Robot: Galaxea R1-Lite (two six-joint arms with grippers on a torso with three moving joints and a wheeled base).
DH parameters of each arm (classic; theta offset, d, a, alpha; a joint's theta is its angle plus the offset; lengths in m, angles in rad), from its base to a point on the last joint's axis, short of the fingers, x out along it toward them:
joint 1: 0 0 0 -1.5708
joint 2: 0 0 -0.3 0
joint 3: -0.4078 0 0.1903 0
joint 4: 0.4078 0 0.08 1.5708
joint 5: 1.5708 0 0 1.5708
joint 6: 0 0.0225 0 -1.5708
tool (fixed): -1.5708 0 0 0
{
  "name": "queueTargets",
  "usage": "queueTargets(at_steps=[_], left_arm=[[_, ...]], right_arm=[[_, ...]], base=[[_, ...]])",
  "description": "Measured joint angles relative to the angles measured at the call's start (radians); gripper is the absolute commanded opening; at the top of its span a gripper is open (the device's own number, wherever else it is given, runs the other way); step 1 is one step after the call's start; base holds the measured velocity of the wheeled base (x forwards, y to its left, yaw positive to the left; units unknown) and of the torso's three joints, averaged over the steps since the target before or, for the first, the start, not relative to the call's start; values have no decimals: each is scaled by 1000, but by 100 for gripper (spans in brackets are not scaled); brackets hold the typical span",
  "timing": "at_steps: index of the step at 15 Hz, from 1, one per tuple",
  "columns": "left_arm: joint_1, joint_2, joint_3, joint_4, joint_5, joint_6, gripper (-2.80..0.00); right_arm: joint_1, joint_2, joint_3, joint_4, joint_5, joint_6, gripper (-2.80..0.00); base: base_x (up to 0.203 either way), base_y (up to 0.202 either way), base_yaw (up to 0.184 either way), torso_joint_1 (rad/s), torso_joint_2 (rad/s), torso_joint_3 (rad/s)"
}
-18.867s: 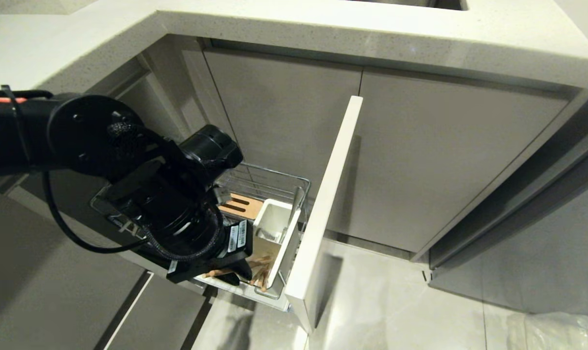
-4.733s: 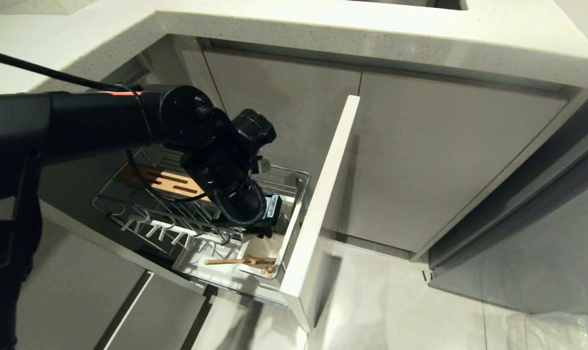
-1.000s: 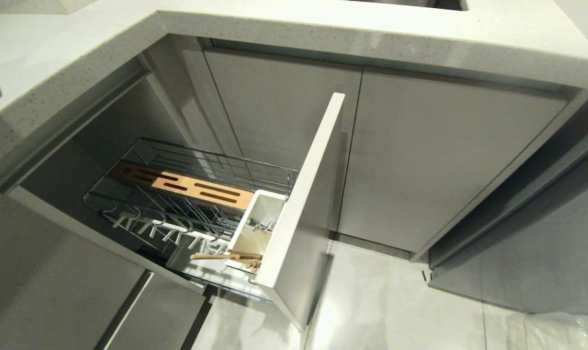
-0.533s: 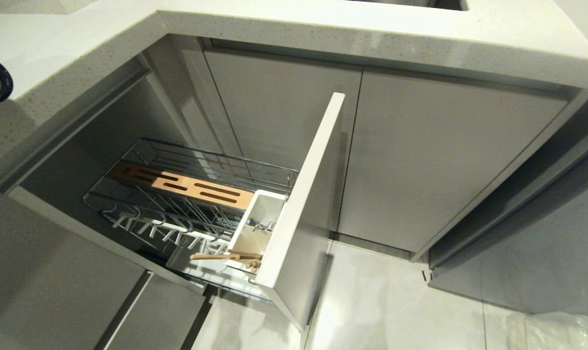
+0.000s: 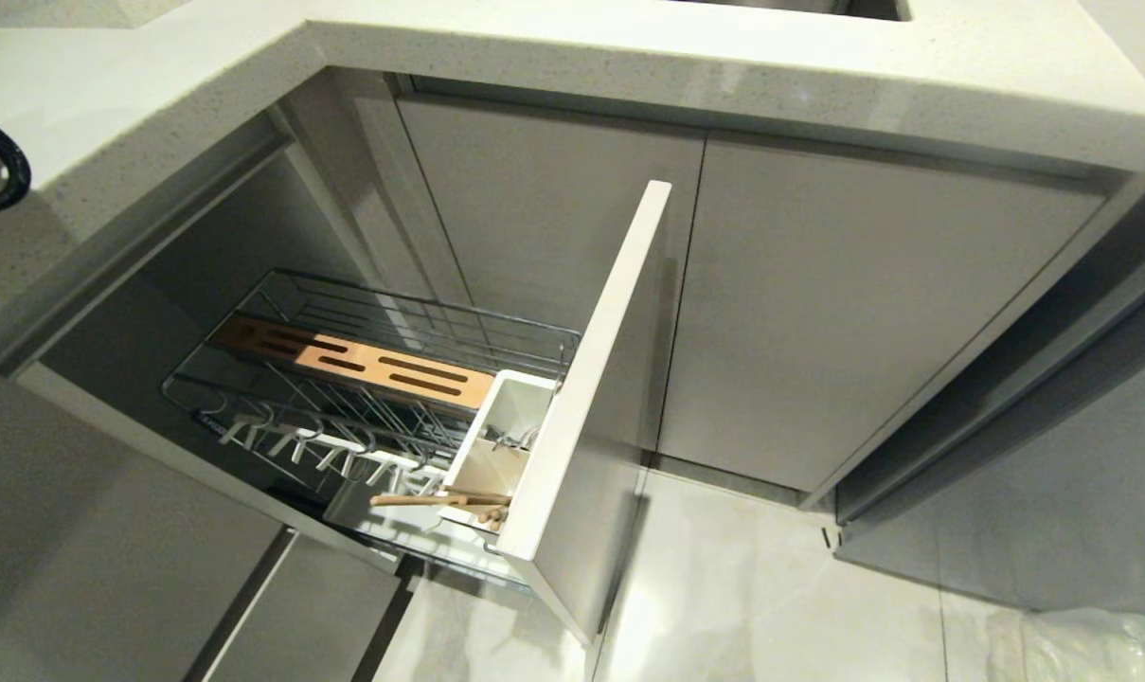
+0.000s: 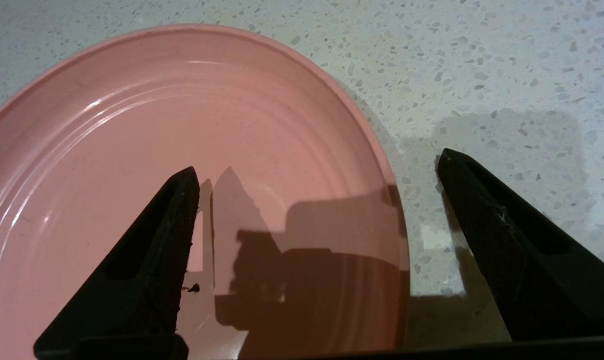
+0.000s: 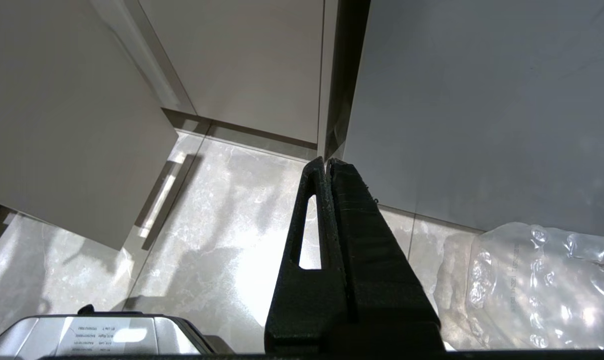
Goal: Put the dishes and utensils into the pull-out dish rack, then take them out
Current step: Pick up the plate and place it in the cupboard
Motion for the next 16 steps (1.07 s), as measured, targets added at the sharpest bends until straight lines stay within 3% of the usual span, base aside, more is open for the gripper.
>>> queueTargets(at_steps=[16], left_arm=[[7, -18, -8, 66, 15, -6, 0]], right_arm=[[0, 0, 0, 0, 0, 0, -280]], base=[[0, 0, 0, 0, 0, 0]])
